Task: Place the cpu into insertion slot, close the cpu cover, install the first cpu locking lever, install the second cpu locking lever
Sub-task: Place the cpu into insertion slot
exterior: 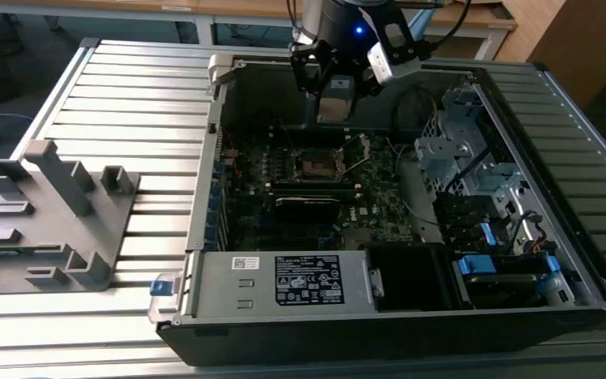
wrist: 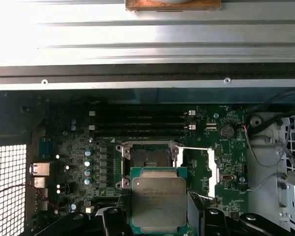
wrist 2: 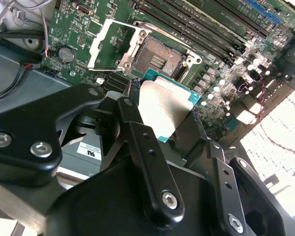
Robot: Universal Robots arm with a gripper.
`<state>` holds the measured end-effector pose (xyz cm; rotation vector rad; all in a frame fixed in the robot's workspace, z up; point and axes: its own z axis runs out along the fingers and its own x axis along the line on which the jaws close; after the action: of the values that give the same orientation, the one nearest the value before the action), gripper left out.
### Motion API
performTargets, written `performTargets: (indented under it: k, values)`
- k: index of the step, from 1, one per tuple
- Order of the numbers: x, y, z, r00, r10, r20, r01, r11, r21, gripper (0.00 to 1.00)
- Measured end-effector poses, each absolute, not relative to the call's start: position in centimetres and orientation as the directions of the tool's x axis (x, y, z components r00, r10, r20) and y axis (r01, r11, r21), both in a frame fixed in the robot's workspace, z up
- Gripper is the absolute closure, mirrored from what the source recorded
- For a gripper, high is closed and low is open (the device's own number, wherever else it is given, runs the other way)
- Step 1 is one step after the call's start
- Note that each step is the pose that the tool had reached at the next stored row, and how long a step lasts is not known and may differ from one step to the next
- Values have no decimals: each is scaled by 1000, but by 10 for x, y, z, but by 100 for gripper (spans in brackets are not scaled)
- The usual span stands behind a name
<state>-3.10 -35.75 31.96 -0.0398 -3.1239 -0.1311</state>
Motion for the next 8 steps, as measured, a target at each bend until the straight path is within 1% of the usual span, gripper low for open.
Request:
performTargets:
  k: [8]
  values:
    - [-31, -358, 318, -1000, 25, 16, 26, 996, 83, 46]
